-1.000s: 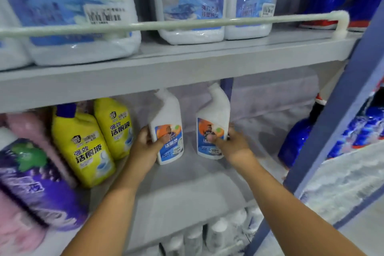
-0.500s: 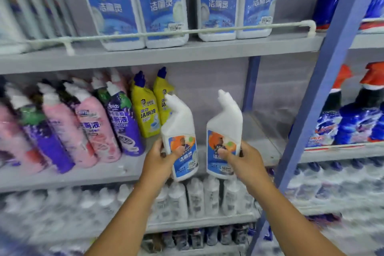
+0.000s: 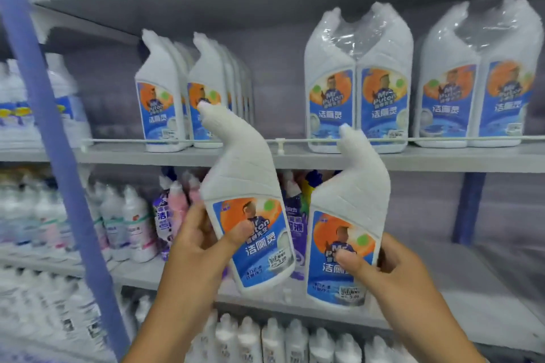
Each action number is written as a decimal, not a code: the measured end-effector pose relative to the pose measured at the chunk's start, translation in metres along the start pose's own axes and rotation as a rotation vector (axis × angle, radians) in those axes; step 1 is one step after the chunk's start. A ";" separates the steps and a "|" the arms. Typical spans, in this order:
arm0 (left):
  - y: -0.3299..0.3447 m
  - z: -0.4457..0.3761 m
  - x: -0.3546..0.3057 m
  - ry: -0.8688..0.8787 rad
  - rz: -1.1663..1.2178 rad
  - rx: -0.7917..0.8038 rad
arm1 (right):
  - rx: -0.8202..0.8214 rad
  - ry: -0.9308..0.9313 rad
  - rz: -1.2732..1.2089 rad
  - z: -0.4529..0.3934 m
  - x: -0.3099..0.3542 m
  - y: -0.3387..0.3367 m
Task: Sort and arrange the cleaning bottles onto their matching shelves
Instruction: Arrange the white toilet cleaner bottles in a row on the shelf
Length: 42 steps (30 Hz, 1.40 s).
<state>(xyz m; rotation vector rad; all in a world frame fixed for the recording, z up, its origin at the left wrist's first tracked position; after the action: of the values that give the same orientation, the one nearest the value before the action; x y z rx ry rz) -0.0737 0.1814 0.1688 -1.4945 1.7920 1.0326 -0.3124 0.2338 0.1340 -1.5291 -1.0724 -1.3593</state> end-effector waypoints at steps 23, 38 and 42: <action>-0.066 -0.269 -0.042 0.341 -0.079 0.174 | -0.208 -0.453 0.049 -0.150 0.188 0.164; -0.043 -0.298 -0.017 0.148 -0.055 0.232 | 0.092 -0.130 -0.031 -0.223 0.157 0.146; -0.044 -0.296 -0.020 0.133 -0.090 0.254 | 0.148 -0.112 -0.041 -0.225 0.157 0.146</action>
<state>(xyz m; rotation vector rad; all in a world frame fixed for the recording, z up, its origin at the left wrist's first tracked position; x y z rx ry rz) -0.0138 -0.0620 0.3339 -1.4980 1.8498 0.6471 -0.2339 -0.0120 0.3063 -1.4948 -1.2515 -1.2045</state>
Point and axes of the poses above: each hand's wrist, its own z-axis away from the middle knuckle, its own y-axis out of the palm, x = y × z, the point moved 4 cm from there along -z, towards the middle knuckle, and after that the axes turned 9 degrees about y, right-handed, at the moved point
